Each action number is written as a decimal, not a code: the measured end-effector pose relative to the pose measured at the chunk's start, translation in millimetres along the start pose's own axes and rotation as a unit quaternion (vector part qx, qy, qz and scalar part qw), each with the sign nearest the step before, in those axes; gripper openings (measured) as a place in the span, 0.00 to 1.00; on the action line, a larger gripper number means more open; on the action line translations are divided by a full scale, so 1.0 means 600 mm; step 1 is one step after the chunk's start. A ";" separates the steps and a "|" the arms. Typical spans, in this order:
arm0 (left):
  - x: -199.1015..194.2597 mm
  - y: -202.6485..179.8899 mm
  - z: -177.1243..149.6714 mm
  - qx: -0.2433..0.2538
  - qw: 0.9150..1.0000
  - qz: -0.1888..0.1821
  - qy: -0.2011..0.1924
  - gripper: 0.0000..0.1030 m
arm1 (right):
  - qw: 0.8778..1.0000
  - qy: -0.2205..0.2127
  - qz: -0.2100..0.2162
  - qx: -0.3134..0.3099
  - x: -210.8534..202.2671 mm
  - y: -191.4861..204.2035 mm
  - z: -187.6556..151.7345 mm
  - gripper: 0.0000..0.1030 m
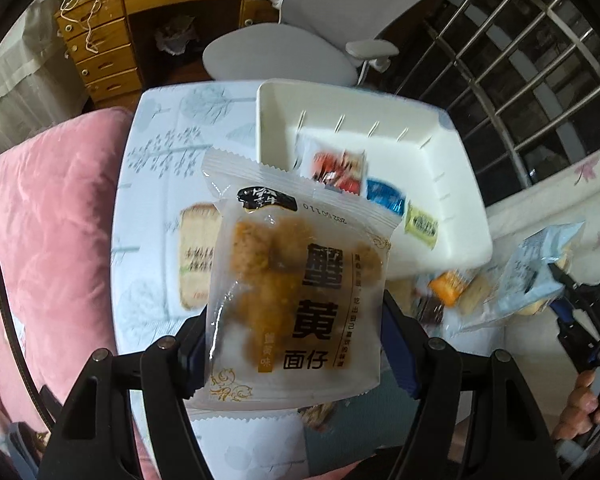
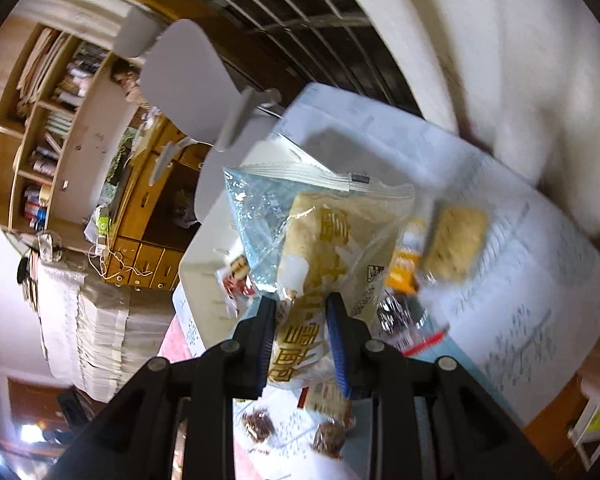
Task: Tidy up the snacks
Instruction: 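Lift the bread bag with the right tool while the left tool lifts the puff bag over the basket, then open both tools to drop the two bags into the white basket, then withdraw both tools from the basket toward the remaining snacks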
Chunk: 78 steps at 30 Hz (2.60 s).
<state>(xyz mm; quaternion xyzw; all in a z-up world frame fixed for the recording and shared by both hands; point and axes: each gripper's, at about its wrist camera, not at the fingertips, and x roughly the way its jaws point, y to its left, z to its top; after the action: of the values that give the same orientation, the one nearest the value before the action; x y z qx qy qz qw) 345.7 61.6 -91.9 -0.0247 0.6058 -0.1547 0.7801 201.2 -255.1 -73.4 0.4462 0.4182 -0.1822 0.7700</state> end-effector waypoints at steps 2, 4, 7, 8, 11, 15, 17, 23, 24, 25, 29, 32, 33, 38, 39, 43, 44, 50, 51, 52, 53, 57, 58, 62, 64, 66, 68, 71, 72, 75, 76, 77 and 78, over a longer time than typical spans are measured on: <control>0.004 -0.008 0.018 0.003 1.000 -0.008 -0.014 0.69 | 1.000 -0.002 0.004 -0.011 0.009 0.009 0.008 0.24; 0.007 -0.017 0.032 0.013 0.999 -0.013 -0.034 0.69 | 1.000 -0.007 0.003 -0.025 0.019 0.017 0.015 0.24; 0.021 -0.026 0.049 0.013 0.998 -0.030 -0.047 0.69 | 0.999 -0.016 0.007 -0.049 0.035 0.030 0.026 0.24; 0.026 -0.028 0.052 0.013 0.998 -0.034 -0.047 0.69 | 0.998 -0.018 0.007 -0.059 0.041 0.035 0.030 0.24; 0.045 -0.037 0.068 0.013 0.998 -0.040 -0.052 0.69 | 0.996 -0.024 0.009 -0.081 0.057 0.046 0.038 0.24; 0.069 -0.051 0.079 0.015 0.998 -0.042 -0.046 0.76 | 0.996 -0.011 0.017 -0.089 0.083 0.054 0.051 0.29; 0.073 -0.056 0.080 0.015 0.998 -0.042 -0.047 0.77 | 0.997 -0.002 0.018 -0.078 0.098 0.048 0.056 0.31; 0.079 -0.071 0.080 0.019 0.999 -0.035 -0.034 0.82 | 0.997 0.014 0.024 -0.066 0.117 0.035 0.064 0.41; 0.078 -0.073 0.078 0.018 0.999 -0.033 -0.032 0.82 | 0.997 0.015 0.024 -0.067 0.116 0.034 0.063 0.41; 0.076 -0.074 0.076 0.018 0.999 -0.032 -0.031 0.82 | 0.997 0.015 0.026 -0.067 0.116 0.032 0.062 0.41; 0.064 -0.081 0.060 0.019 0.999 -0.028 -0.026 0.82 | 0.997 0.020 0.032 -0.065 0.110 0.025 0.062 0.44; 0.053 -0.087 0.045 0.019 0.999 -0.028 -0.019 0.82 | 0.997 0.025 0.039 -0.064 0.101 0.018 0.058 0.45; 0.049 -0.089 0.041 0.020 0.999 -0.030 -0.019 0.82 | 0.997 0.025 0.041 -0.065 0.098 0.017 0.057 0.45; 0.020 -0.101 0.009 0.021 0.999 -0.036 -0.028 0.82 | 0.996 0.030 0.038 -0.074 0.080 0.007 0.054 0.50; 0.016 -0.102 0.003 0.020 0.999 -0.038 -0.029 0.82 | 0.996 0.030 0.037 -0.076 0.076 0.005 0.052 0.50; -0.003 -0.106 -0.025 0.016 0.999 -0.042 -0.031 0.82 | 0.995 0.035 0.027 -0.087 0.061 -0.008 0.048 0.53; -0.007 -0.107 -0.032 0.015 0.999 -0.041 -0.031 0.82 | 0.995 0.037 0.024 -0.088 0.059 -0.011 0.047 0.54; -0.019 -0.102 -0.067 0.002 0.999 -0.041 -0.030 0.82 | 0.993 0.047 0.013 -0.107 0.047 -0.028 0.037 0.59; -0.020 -0.101 -0.072 -0.001 0.999 -0.042 -0.029 0.82 | 0.993 0.048 0.011 -0.111 0.046 -0.029 0.035 0.60; -0.022 -0.100 -0.079 -0.003 0.999 -0.043 -0.030 0.82 | 0.992 0.050 0.008 -0.114 0.045 -0.031 0.033 0.60; -0.022 -0.099 -0.084 -0.005 0.999 -0.042 -0.030 0.82 | 0.992 0.053 0.005 -0.118 0.045 -0.032 0.030 0.60; -0.019 -0.096 -0.105 -0.011 0.999 -0.036 -0.022 0.82 | 0.988 0.066 -0.008 -0.138 0.048 -0.037 0.017 0.63; -0.017 -0.095 -0.110 -0.013 0.999 -0.033 -0.020 0.82 | 0.986 0.070 -0.014 -0.149 0.050 -0.036 0.010 0.63; -0.012 -0.091 -0.129 -0.020 0.999 -0.026 -0.014 0.82 | 0.982 0.088 -0.021 -0.168 0.058 -0.041 -0.008 0.64; -0.009 -0.088 -0.138 -0.025 0.999 -0.023 -0.011 0.82 | 0.980 0.097 -0.024 -0.175 0.062 -0.043 -0.017 0.64; -0.005 -0.084 -0.148 -0.031 0.999 -0.020 -0.007 0.82 | 0.977 0.106 -0.028 -0.182 0.066 -0.045 -0.026 0.64; 0.000 -0.081 -0.156 -0.036 0.999 -0.018 -0.003 0.82 | 0.975 0.115 -0.030 -0.188 0.068 -0.048 -0.034 0.64; 0.009 -0.077 -0.170 -0.045 0.999 -0.015 0.004 0.82 | 0.972 0.121 -0.032 -0.201 0.070 -0.050 -0.044 0.64; 0.012 -0.075 -0.175 -0.048 0.999 -0.014 0.007 0.82 | 0.970 0.122 -0.033 -0.207 0.071 -0.051 -0.048 0.64; 0.023 -0.071 -0.189 -0.055 0.998 -0.010 0.014 0.82 | 0.966 0.126 -0.039 -0.221 0.076 -0.055 -0.057 0.64; 0.030 -0.068 -0.195 -0.060 0.998 -0.007 0.019 0.82 | 0.965 0.128 -0.041 -0.224 0.077 -0.056 -0.060 0.64; 0.034 -0.066 -0.199 -0.063 0.998 -0.006 0.022 0.82 | 0.964 0.129 -0.043 -0.230 0.080 -0.059 -0.063 0.64; 0.040 -0.064 -0.204 -0.066 0.997 -0.004 0.026 0.82 | 0.962 0.130 -0.046 -0.234 0.082 -0.061 -0.066 0.64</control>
<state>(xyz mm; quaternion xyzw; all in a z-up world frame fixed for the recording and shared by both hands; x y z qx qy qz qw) 226.3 37.0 -138.0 -0.0746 0.6350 -0.1180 0.7598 187.0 -237.2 -142.9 0.2538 0.5654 -0.0547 0.7829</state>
